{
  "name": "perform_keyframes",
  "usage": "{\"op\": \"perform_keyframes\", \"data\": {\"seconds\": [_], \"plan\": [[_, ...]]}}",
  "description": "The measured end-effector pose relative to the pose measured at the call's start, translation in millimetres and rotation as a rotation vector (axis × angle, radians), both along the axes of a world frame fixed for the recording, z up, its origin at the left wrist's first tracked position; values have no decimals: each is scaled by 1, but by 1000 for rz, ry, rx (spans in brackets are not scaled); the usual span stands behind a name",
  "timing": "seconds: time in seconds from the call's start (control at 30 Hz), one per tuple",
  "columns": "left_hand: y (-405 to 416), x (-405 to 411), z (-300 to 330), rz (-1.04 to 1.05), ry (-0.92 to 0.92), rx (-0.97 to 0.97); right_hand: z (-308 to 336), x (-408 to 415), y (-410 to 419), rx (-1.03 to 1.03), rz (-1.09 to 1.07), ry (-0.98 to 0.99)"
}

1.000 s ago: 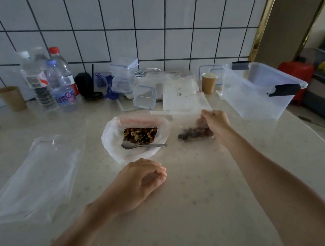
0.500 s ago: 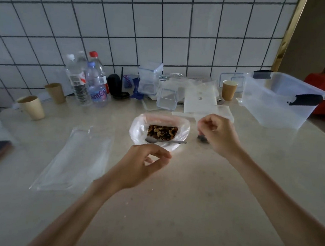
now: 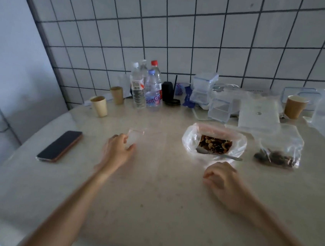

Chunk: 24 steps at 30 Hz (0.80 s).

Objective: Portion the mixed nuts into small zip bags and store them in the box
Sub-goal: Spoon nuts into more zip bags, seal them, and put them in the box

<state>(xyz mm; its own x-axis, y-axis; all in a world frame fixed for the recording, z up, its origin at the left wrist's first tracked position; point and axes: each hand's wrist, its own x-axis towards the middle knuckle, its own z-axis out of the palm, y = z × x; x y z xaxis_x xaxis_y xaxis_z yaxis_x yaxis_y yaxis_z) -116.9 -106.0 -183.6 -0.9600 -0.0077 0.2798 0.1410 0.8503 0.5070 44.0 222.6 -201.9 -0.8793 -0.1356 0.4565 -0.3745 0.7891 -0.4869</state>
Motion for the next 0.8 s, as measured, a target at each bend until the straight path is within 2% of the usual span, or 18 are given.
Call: {"op": "perform_keyframes", "data": {"seconds": [0.1,0.27,0.47,0.67,0.8], "plan": [[-1,-5,-4,53,-6,-85,-6,1,4,-41,-23,-19],[-2,-3,-13,29,119,23,-6,4,2,-42,-30,-31],[-2,-4,-11,6,179,42,0,4,0,-70,-57,-78],[7,13,18,-35,415,187,4,6,-1,-138,-96,-134],[22,36,48,-111,602,214,14,6,-6,-194,-127,-194]]}}
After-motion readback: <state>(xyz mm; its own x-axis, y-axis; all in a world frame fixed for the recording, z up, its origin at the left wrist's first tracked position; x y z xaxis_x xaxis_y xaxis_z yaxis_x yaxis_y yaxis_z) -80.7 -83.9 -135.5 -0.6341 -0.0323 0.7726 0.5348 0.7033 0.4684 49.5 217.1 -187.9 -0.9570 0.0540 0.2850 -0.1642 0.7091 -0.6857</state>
